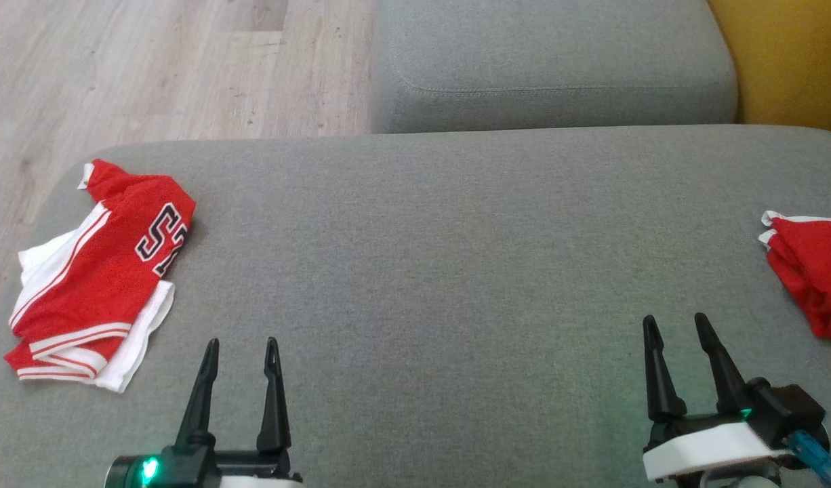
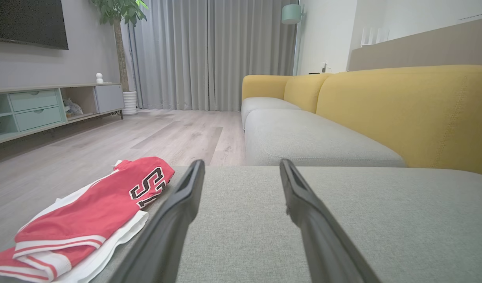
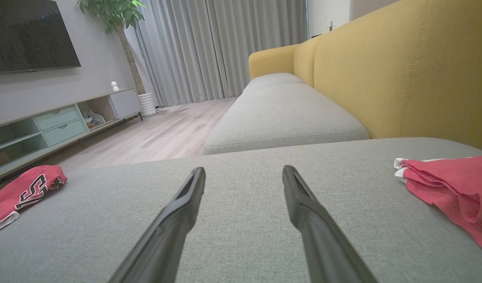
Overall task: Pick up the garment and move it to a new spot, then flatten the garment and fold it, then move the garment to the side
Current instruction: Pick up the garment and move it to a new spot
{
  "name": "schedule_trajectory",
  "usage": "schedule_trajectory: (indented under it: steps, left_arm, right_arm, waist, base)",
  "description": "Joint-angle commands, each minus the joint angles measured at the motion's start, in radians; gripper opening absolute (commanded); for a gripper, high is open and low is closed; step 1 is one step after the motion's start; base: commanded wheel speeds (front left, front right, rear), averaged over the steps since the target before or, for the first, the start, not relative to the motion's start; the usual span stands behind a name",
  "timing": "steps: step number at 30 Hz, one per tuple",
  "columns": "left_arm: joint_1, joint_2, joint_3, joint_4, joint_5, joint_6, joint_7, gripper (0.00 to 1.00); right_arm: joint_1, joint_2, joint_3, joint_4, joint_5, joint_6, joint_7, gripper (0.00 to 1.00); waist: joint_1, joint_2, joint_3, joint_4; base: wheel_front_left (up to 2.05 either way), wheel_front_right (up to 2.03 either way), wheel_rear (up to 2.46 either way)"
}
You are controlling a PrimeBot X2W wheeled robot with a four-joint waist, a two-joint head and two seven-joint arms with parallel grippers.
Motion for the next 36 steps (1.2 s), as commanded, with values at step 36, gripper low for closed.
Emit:
schedule_trajectory:
  steps: [36]
  left_arm:
    - [-0.397, 0.039, 0.226, 0.050, 0.010, -0.048, -0.005, 1.00]
  right_arm:
    - [-0.118, -0.168, 0.037, -0.075, -0.138, -0.001, -0.011, 1.00]
  waist:
    - [0.0000, -0.0001, 0.362, 0.412]
  base:
    - [0.00, 0.00, 0.00]
